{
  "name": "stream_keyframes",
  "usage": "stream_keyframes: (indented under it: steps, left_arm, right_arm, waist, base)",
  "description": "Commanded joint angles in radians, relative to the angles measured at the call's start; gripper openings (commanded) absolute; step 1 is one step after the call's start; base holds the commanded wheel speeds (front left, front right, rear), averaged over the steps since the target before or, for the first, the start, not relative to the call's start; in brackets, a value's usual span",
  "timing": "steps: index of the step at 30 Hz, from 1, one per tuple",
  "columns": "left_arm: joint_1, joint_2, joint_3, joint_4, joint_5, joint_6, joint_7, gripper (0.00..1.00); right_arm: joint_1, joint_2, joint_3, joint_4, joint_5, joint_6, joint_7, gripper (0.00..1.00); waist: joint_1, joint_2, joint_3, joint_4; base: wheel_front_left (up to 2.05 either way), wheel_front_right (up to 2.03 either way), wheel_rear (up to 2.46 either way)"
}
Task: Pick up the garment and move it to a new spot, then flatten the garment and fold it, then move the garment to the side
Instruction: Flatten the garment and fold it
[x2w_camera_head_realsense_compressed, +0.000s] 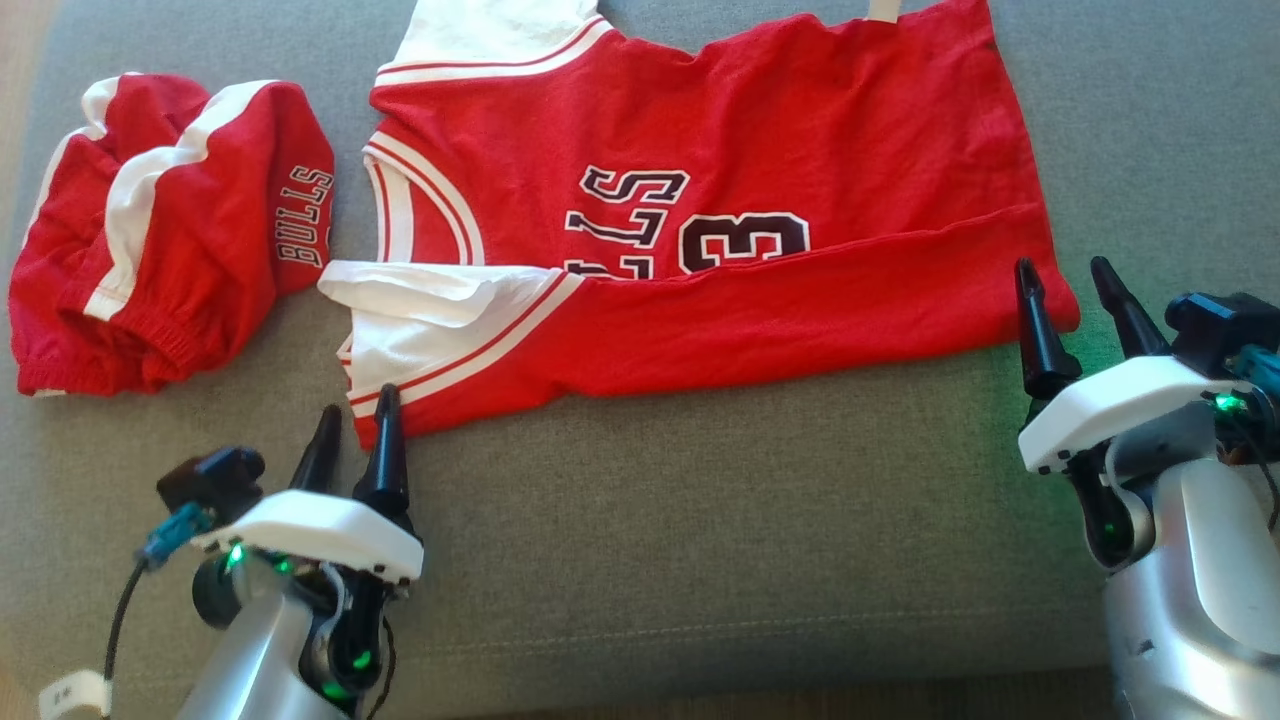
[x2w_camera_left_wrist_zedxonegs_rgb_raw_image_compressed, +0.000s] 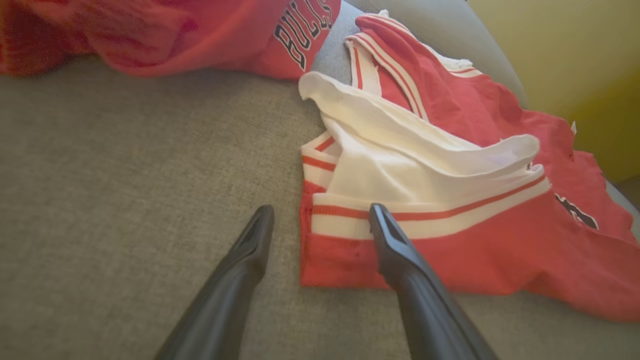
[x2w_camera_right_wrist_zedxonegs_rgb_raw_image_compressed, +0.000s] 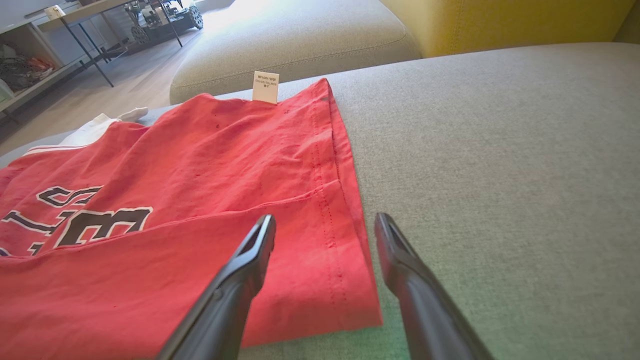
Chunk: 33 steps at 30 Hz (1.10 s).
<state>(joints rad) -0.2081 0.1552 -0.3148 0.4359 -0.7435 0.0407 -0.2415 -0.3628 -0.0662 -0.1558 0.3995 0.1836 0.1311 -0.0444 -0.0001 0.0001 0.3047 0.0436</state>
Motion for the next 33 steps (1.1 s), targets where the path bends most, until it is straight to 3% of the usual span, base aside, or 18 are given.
stream_keyframes:
  steps: [1, 4, 5, 7, 8, 17, 19, 20, 27, 33]
  left_arm:
    - [-0.032, 0.023, 0.022, -0.003, 0.01, 0.008, 0.009, 1.0]
    - [-0.049, 0.025, 0.0, 0.047, 0.026, 0.017, 0.033, 1.0]
    - [-0.052, 0.023, -0.004, 0.058, 0.027, 0.015, 0.038, 0.9]
    - [-0.055, 0.019, -0.019, 0.072, 0.033, 0.012, 0.046, 0.27]
    - [-0.054, 0.017, -0.025, 0.075, 0.035, 0.01, 0.047, 0.0]
    - [-0.009, 0.012, -0.05, 0.043, 0.053, 0.009, 0.024, 0.0]
    - [-0.001, 0.015, -0.047, 0.031, 0.052, 0.005, 0.017, 0.0]
    - [0.002, 0.018, -0.047, 0.026, 0.054, 0.003, 0.015, 0.0]
    - [0.023, 0.045, -0.041, -0.023, 0.057, -0.005, 0.008, 0.0]
    - [0.07, 0.076, -0.056, -0.074, 0.06, 0.001, 0.041, 0.0]
  right_arm:
    - [-0.007, 0.006, 0.022, -0.038, 0.0, 0.0, 0.003, 1.0]
    - [-0.012, 0.009, 0.02, -0.039, -0.012, 0.0, 0.023, 1.0]
    - [-0.014, 0.01, 0.016, -0.033, -0.016, 0.0, 0.033, 1.0]
    - [-0.017, 0.011, 0.003, -0.015, -0.018, 0.0, 0.06, 1.0]
    - [-0.017, 0.012, -0.009, -0.002, -0.02, 0.0, 0.076, 1.0]
    - [-0.041, 0.016, -0.045, 0.152, -0.028, 0.0, 0.145, 1.0]
    - [-0.047, 0.016, -0.043, 0.183, -0.021, 0.0, 0.151, 0.07]
    - [-0.049, 0.016, -0.04, 0.191, -0.016, 0.0, 0.148, 0.0]
    - [-0.027, 0.0, -0.041, 0.162, 0.012, 0.0, 0.116, 0.0]
    - [0.077, -0.034, -0.031, 0.042, 0.076, 0.0, 0.146, 0.0]
  waist:
    - [0.0001, -0.0001, 0.003, -0.002]
    - [0.0001, -0.0001, 0.008, -0.004]
    - [0.0001, -0.0001, 0.009, -0.004]
    - [0.0001, -0.0001, 0.007, -0.002]
    - [0.0001, -0.0001, 0.004, 0.0]
    - [0.0001, -0.0001, -0.049, 0.024]
    - [0.0001, -0.0001, -0.062, 0.026]
    - [0.0001, -0.0001, -0.066, 0.026]
    - [0.0001, -0.0001, -0.095, 0.008]
    - [0.0001, -0.0001, -0.119, -0.003]
  base:
    - [0.0, 0.0, 0.0]
    - [0.0, 0.0, 0.0]
    - [0.0, 0.0, 0.0]
    - [0.0, 0.0, 0.0]
    - [0.0, 0.0, 0.0]
    - [0.0, 0.0, 0.0]
    - [0.0, 0.0, 0.0]
    - [0.0, 0.0, 0.0]
    - [0.0, 0.0, 0.0]
    - [0.0, 0.0, 0.0]
